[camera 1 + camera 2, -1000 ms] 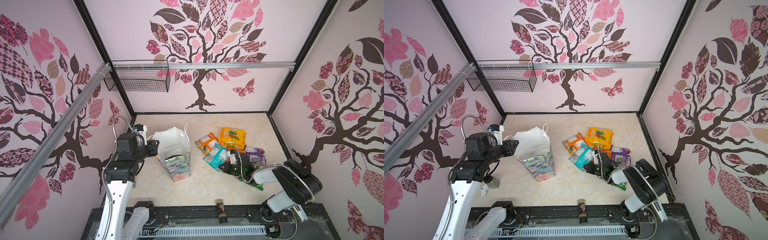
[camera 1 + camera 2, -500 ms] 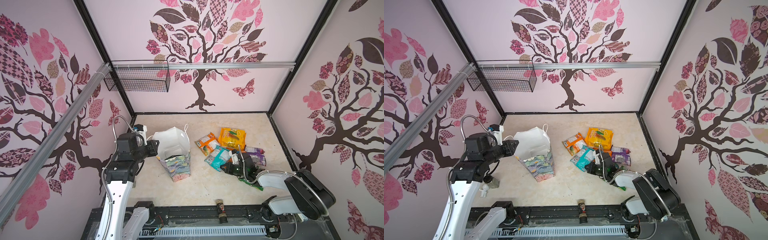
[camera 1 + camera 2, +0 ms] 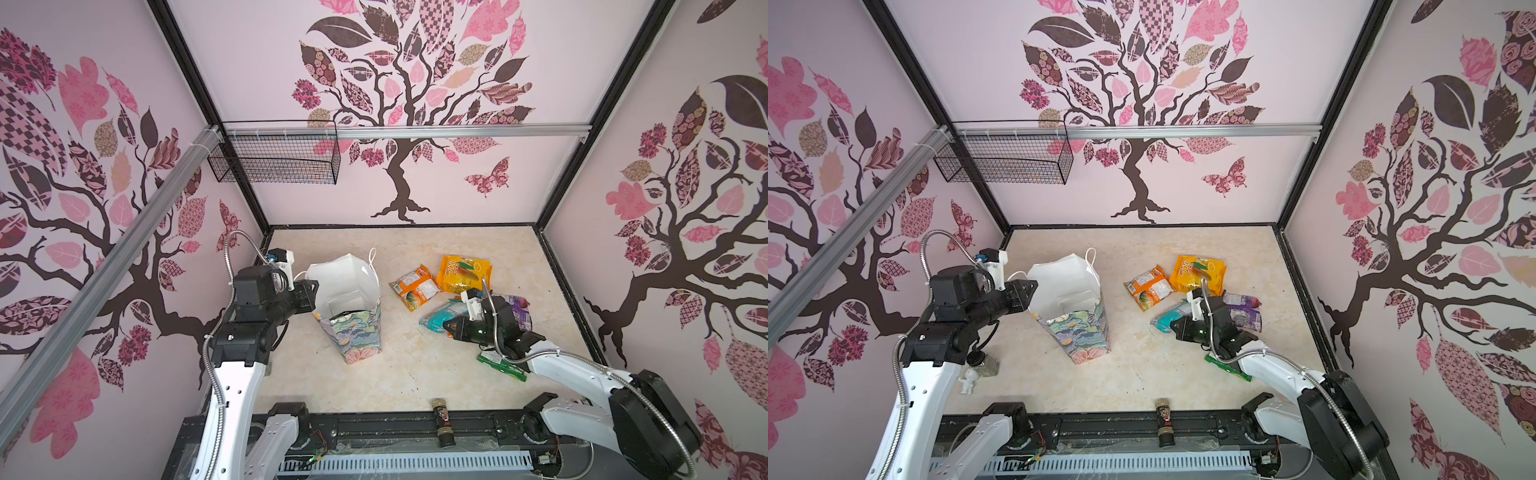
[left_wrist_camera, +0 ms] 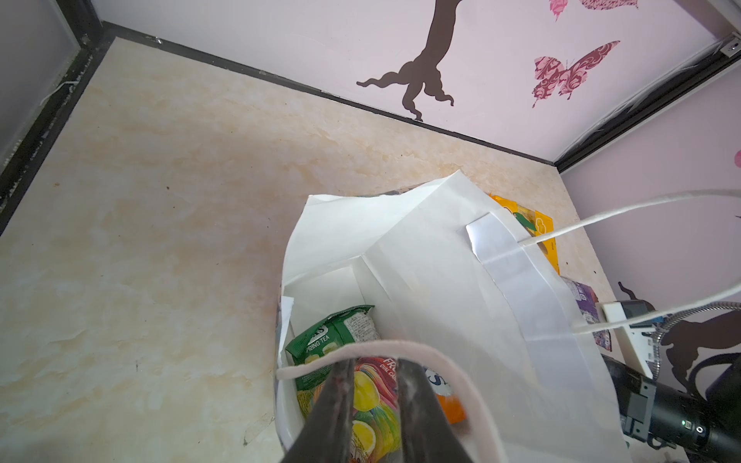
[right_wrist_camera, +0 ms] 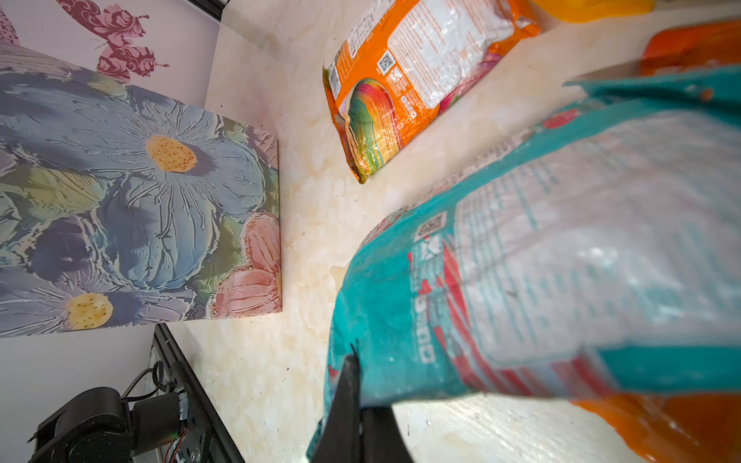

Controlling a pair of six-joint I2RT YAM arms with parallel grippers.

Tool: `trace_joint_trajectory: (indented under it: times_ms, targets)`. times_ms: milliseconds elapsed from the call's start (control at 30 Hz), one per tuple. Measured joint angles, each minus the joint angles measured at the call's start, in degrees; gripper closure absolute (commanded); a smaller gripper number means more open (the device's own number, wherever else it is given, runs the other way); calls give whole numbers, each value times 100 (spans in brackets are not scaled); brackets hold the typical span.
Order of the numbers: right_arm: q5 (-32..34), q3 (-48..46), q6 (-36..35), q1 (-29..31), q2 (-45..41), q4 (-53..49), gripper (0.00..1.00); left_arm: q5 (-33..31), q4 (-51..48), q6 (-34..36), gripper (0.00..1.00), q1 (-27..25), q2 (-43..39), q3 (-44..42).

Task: Place the snacks into the paper bag
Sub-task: 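Lift the teal packet upward with the right gripper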

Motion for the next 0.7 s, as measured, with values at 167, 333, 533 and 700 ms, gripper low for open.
trace_joint_trajectory:
  times_ms: [167,333,533,700]
  targets:
    - [11,225,-140,39,-87,-466,100,2,0,-9,76,0,4,0]
    - [68,527,-289,153,-262,-826,100,11,2,-11,76,0,4,0]
    - [138,883,-442,400,-352,-1115,100,11,2,-9,76,0,2,0]
    - [249,1298,-573,643,-363,-1482,100,2,2,-9,76,0,-2,0]
